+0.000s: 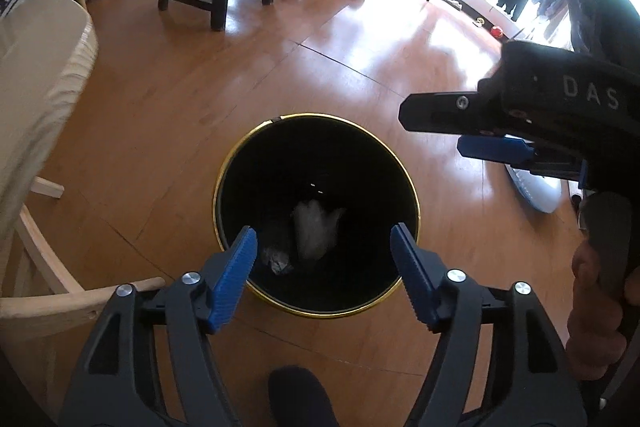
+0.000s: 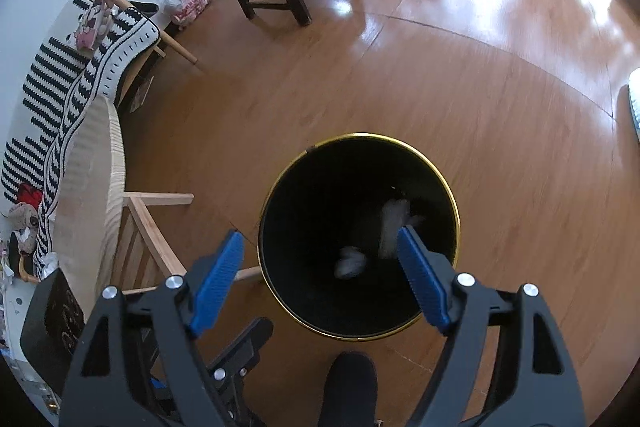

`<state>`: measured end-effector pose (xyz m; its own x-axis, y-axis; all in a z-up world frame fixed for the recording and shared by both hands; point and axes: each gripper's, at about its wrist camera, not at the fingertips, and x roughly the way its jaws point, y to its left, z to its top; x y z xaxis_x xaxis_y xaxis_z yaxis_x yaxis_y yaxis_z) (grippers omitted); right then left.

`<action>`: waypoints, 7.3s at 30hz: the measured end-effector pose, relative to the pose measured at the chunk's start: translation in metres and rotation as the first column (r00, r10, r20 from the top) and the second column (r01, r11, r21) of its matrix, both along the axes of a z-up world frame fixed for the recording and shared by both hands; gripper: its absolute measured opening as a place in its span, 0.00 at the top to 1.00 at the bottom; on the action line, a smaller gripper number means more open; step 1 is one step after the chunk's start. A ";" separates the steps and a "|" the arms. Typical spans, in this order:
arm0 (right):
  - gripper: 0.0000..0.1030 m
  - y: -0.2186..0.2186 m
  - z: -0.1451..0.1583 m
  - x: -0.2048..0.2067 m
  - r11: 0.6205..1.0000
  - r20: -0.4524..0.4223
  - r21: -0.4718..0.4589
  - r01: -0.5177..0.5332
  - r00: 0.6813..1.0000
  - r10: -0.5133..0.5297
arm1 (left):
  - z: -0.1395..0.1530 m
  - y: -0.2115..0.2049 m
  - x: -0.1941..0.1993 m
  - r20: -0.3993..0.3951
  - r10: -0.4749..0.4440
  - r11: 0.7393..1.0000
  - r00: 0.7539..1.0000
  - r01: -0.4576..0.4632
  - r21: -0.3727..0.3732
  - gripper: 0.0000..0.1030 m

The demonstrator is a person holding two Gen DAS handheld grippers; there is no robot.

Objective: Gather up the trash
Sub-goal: 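Open both tools to drop the carton and paper into the bin, then grasp the red cigarette box with the right tool while the left tool grasps blue crumpled paper, then carry the cigarette box and blue paper over the trash bin, then open both tools to drop the box and paper into the bin, then grasp the yellow-green popcorn bag with the right tool while the left tool grasps the pale green plastic shell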

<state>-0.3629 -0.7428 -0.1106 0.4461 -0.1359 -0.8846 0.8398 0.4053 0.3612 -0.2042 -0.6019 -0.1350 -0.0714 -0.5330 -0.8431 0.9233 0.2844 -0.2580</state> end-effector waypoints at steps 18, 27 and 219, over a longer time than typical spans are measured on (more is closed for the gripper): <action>0.14 0.158 0.125 0.180 0.869 0.065 -0.335 -0.364 0.911 0.406 | 0.126 0.225 0.140 0.169 0.384 0.920 0.908 -0.359 -0.158 0.11; 0.14 0.301 0.134 0.316 0.708 0.089 -0.295 -0.641 0.720 0.689 | 0.148 0.410 0.209 0.229 0.663 0.749 0.713 -0.636 -0.187 0.11; 0.12 0.334 0.130 0.319 0.659 0.079 -0.291 -0.694 0.669 0.739 | 0.138 0.428 0.192 0.279 0.640 0.764 0.716 -0.632 -0.129 0.09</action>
